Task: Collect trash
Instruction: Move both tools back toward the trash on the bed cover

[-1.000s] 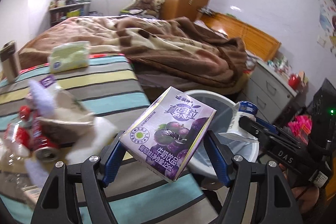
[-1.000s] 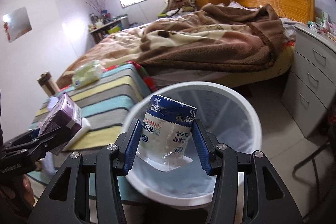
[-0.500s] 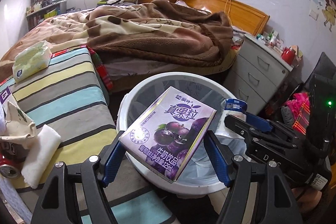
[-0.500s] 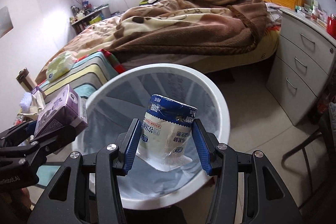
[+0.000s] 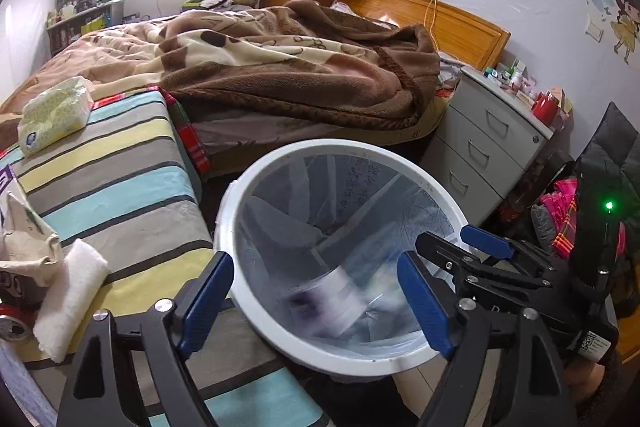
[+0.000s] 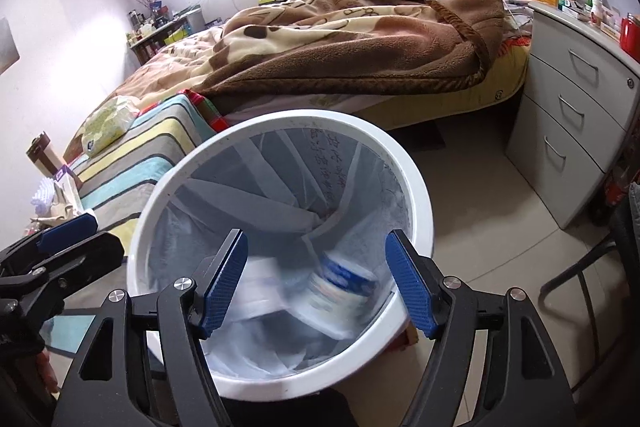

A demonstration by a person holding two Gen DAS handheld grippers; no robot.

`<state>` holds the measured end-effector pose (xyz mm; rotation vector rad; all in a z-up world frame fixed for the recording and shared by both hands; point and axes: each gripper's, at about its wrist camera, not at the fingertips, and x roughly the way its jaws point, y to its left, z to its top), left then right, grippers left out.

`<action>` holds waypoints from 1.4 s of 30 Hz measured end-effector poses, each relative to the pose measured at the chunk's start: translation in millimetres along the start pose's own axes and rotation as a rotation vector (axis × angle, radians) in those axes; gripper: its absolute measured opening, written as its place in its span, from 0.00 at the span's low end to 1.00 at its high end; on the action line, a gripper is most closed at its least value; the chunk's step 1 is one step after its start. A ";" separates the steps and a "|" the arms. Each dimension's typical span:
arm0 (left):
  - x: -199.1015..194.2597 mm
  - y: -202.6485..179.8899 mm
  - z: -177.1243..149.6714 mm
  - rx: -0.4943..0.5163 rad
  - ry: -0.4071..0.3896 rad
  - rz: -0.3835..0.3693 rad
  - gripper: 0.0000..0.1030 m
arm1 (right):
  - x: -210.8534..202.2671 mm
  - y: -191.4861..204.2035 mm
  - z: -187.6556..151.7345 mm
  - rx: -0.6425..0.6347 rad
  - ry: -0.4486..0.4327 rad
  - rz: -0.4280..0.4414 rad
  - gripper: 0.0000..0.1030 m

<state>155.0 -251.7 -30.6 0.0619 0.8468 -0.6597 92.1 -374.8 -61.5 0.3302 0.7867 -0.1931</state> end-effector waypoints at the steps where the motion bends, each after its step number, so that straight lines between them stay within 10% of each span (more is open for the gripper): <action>1: -3.3 1.8 -0.1 -0.007 -0.005 -0.001 0.82 | -1.1 0.5 0.6 0.003 -0.004 -0.001 0.71; 23: -114.0 106.5 -31.4 -0.170 -0.172 0.174 0.82 | -28.3 85.8 -1.2 -0.076 -0.113 0.184 0.71; 42: -164.8 247.5 -76.6 -0.397 -0.162 0.351 0.82 | 23.1 185.6 -24.8 -0.162 0.077 0.311 0.74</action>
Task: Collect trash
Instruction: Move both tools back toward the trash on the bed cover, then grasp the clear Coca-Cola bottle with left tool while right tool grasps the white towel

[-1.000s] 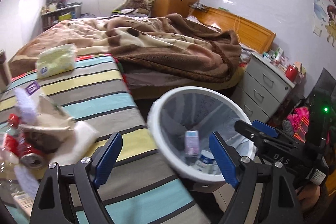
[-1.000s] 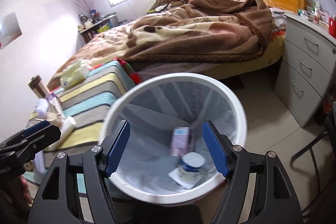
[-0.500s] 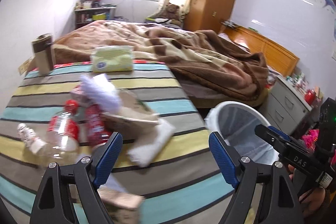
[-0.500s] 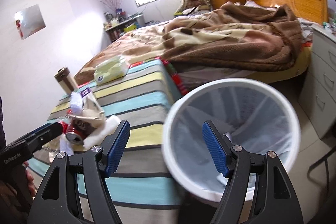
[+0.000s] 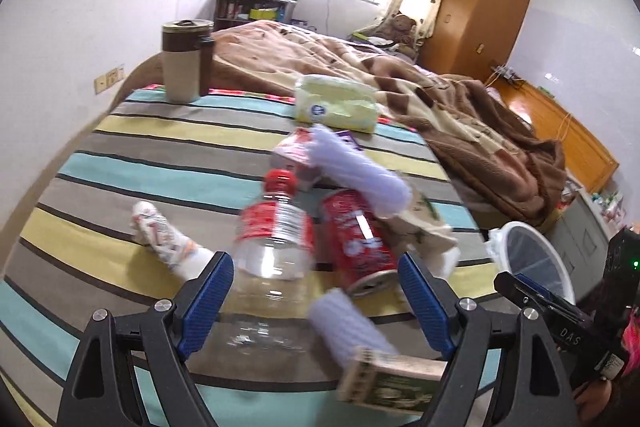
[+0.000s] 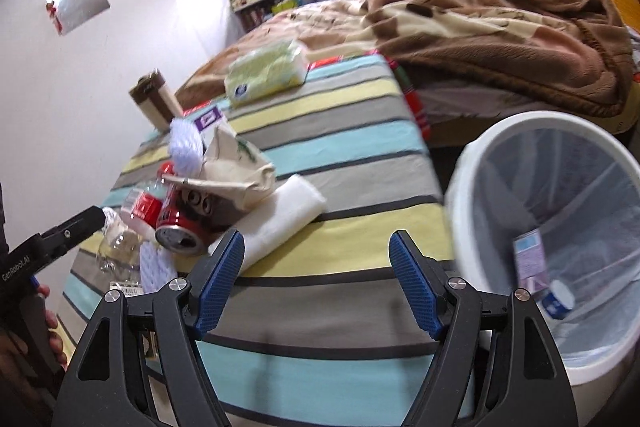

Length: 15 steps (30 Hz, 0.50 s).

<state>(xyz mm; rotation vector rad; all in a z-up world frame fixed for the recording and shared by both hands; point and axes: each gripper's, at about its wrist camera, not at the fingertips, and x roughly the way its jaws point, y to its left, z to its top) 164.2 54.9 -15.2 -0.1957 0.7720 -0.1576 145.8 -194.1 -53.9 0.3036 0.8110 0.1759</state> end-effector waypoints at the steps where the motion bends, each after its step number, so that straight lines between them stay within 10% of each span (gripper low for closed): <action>1: 2.3 4.8 1.2 -0.002 0.011 0.003 0.82 | 1.9 2.1 -0.1 0.001 0.004 0.004 0.74; 15: 42.5 22.7 13.7 0.011 0.120 -0.001 0.82 | 42.8 23.4 11.5 0.026 0.098 -0.061 0.74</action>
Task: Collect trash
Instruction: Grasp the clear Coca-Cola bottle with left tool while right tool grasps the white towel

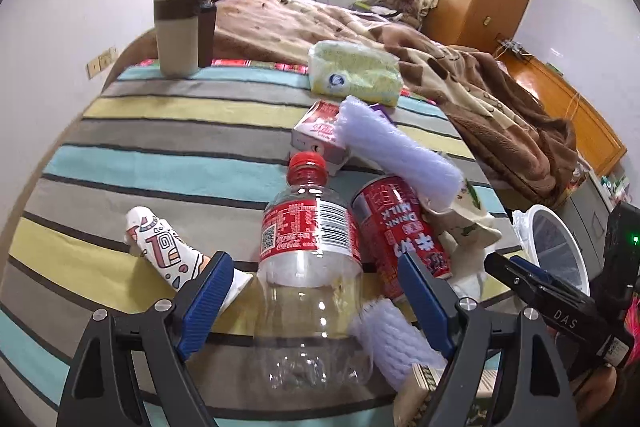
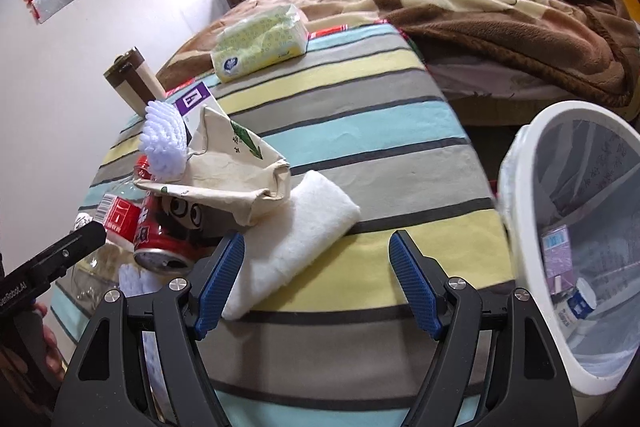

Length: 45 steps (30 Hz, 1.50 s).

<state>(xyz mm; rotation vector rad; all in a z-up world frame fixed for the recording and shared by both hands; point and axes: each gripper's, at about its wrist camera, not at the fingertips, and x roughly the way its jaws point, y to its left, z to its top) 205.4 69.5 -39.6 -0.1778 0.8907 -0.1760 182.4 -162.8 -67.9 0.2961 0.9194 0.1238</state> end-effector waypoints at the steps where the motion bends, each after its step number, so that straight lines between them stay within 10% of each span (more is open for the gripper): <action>1: 1.4 0.2 0.9 0.005 -0.001 0.002 0.82 | 1.0 0.8 0.7 -0.002 0.001 -0.002 0.74; 25: 41.4 2.4 12.4 0.049 0.131 0.055 0.81 | 21.5 22.9 5.7 -0.088 0.011 -0.185 0.74; 34: 45.0 -0.5 11.3 0.051 0.135 0.052 0.60 | 16.4 20.4 2.0 -0.064 -0.007 -0.146 0.56; 45: 35.4 -2.0 6.5 0.037 0.103 0.058 0.60 | 10.0 17.2 -1.9 -0.035 -0.027 -0.065 0.35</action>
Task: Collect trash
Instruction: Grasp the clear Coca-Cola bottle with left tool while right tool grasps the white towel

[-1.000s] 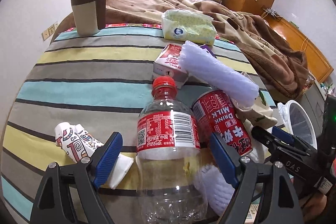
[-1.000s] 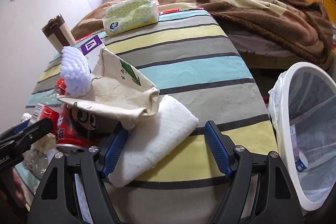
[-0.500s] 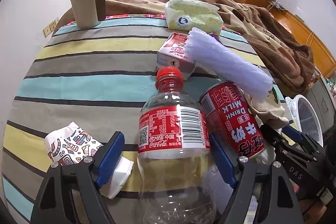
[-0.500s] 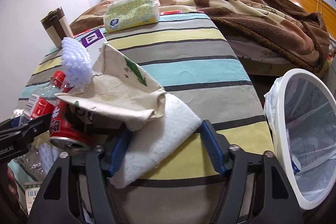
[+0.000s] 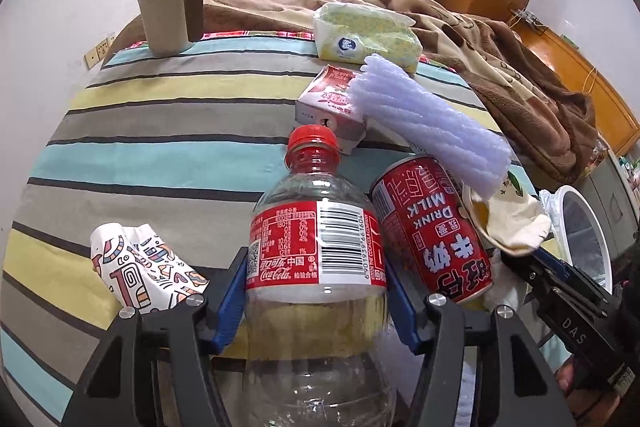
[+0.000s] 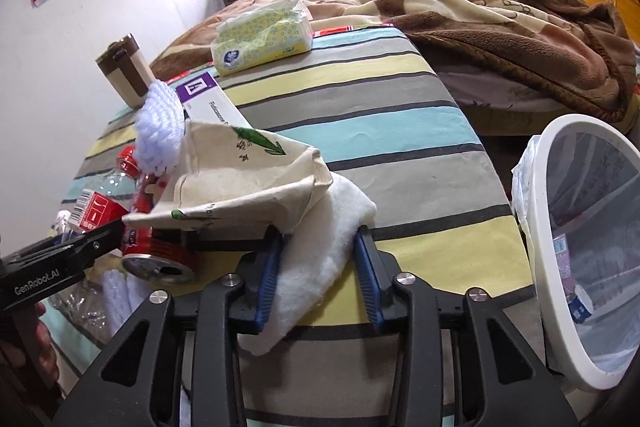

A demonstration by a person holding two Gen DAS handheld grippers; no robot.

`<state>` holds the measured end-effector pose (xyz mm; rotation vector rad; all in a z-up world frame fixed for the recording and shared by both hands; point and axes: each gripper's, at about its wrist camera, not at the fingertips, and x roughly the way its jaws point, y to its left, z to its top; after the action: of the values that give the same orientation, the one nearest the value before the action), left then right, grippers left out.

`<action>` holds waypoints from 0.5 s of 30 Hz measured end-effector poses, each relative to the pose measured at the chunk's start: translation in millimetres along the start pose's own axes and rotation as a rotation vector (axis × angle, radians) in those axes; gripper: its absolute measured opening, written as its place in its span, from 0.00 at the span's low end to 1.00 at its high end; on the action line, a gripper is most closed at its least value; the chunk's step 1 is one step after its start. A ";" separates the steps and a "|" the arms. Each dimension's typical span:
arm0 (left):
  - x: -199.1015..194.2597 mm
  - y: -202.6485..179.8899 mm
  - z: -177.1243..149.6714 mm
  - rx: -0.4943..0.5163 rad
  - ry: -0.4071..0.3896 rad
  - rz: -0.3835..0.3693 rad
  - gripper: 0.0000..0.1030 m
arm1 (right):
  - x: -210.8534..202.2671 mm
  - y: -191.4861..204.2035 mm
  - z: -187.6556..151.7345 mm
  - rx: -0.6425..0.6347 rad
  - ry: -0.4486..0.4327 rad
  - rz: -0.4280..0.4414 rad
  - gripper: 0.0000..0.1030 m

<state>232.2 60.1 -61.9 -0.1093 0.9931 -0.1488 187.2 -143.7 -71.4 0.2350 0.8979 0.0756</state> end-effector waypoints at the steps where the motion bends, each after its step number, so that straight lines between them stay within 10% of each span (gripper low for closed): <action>1: -2.0 0.3 -0.7 -0.004 -0.006 -0.004 0.60 | -0.7 -1.0 -0.1 0.002 -0.001 0.006 0.34; 15: -39.2 -3.8 -11.6 -0.028 -0.087 -0.038 0.60 | -25.7 -0.3 -3.2 -0.114 -0.056 -0.055 0.33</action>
<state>201.2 63.0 -35.2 -0.1590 0.9066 -0.1632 168.7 -147.6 -53.7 0.1056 0.8407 0.0690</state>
